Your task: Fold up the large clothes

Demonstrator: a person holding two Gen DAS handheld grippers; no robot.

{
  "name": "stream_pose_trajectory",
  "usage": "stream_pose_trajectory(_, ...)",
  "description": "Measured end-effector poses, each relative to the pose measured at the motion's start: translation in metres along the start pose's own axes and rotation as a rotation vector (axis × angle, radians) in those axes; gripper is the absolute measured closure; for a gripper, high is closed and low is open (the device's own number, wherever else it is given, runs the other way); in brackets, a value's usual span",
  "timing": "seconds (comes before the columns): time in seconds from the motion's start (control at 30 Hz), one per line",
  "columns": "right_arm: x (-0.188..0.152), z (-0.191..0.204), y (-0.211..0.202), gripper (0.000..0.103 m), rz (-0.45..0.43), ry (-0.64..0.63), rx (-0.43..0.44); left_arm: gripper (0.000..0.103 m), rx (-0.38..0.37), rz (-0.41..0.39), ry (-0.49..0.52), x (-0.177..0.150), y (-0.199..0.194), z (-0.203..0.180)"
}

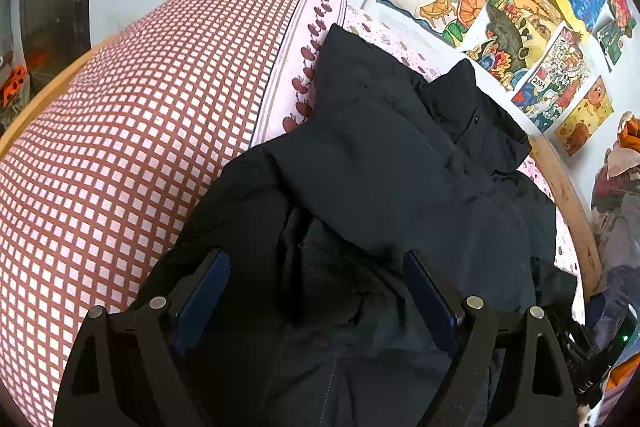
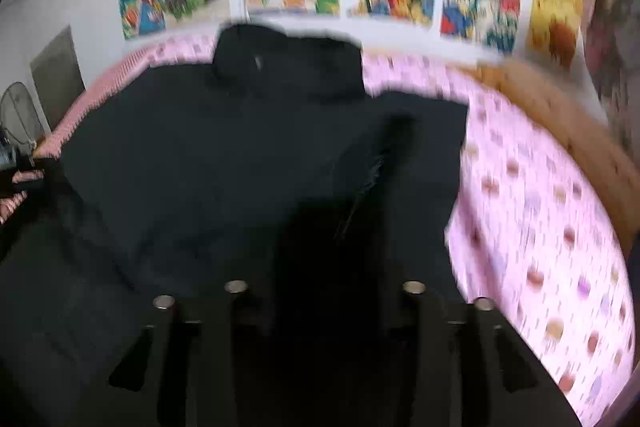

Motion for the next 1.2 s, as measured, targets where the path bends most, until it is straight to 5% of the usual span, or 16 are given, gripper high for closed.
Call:
stream_pose_trajectory(0.07, -0.006, -0.014, -0.005, 0.047, 0.004, 0.040, 0.001, 0.015, -0.016, -0.026, 0.031, 0.002, -0.006, -0.007)
stream_pose_trajectory(0.13, -0.003, -0.027, -0.013, 0.045, -0.014, 0.087, -0.009, 0.015, -0.036, -0.059, 0.076, 0.004, -0.011, -0.017)
stream_pose_trajectory(0.27, 0.014, -0.052, -0.020, 0.044, -0.078, 0.141, -0.162, 0.015, -0.039, -0.131, 0.237, 0.008, -0.017, -0.055)
stream_pose_trajectory(0.37, 0.024, -0.047, -0.014, 0.039, -0.064, 0.164, -0.130, 0.015, -0.012, -0.150, 0.345, 0.007, -0.010, -0.079)
stream_pose_trajectory(0.57, 0.017, 0.000, 0.022, 0.035, 0.034, 0.010, -0.126, 0.015, 0.121, -0.064, 0.472, 0.001, 0.031, -0.097)
stream_pose_trajectory(0.7, 0.000, 0.007, 0.041, 0.030, 0.088, -0.035, -0.163, 0.014, 0.179, 0.019, 0.459, -0.009, 0.057, -0.081)
stream_pose_trajectory(0.77, -0.011, 0.006, 0.046, 0.015, 0.099, -0.025, -0.157, 0.006, 0.174, 0.030, 0.436, -0.015, 0.063, -0.073)
stream_pose_trajectory(0.83, -0.019, 0.006, 0.048, 0.012, 0.091, -0.010, -0.145, 0.000, 0.179, 0.027, 0.419, -0.020, 0.066, -0.067)
stream_pose_trajectory(1.2, -0.041, 0.020, 0.052, 0.001, 0.023, 0.022, -0.146, 0.000, 0.162, 0.017, 0.391, -0.035, 0.083, -0.054)
Point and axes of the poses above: each gripper's, at about its wrist camera, not at the fingertips, and y roughly the way its jaws point, z to its left, x to its top, the point moved 7 cm from there along y, roughly the way its jaws point, and after that the axes turned 9 degrees about -x, right-handed, at the moved point
